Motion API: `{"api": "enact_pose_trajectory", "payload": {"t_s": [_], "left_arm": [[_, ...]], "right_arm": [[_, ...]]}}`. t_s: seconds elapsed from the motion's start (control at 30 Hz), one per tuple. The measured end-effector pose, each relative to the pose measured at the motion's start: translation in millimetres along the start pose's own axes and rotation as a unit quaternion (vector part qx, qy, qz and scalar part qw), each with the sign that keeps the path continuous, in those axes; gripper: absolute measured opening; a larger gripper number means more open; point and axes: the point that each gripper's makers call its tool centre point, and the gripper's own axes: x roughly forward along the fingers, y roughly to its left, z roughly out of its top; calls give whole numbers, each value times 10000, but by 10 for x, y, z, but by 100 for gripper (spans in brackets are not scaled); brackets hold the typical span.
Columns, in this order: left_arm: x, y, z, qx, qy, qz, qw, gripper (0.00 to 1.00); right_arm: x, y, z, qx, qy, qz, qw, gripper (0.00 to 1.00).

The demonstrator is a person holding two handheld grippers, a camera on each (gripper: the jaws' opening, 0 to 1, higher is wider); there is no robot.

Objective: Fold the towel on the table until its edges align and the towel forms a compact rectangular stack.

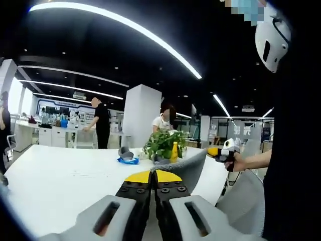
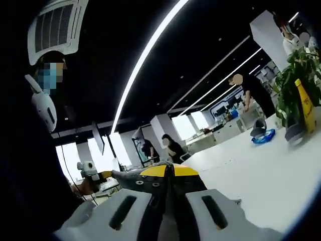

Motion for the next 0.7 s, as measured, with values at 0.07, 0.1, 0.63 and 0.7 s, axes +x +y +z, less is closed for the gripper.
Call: {"api": "enact_pose_trajectory", "payload": {"t_s": [0.07, 0.1, 0.63, 0.7], "left_arm": [[6, 11, -58, 46, 105, 46, 9999, 1], [13, 16, -91, 39, 173, 60, 9998, 1], [173, 406, -613, 197, 1286, 413, 9906, 1], [188, 495, -708, 141, 1435, 482, 9884, 1]], "right_arm": [[-16, -80, -66, -167, 227, -239, 9993, 0], [-25, -157, -99, -451, 409, -489, 9969, 0], [179, -639, -522, -1134, 1777, -1325, 9685, 0], [248, -704, -597, -1099, 1981, -1340, 9647, 0]]}}
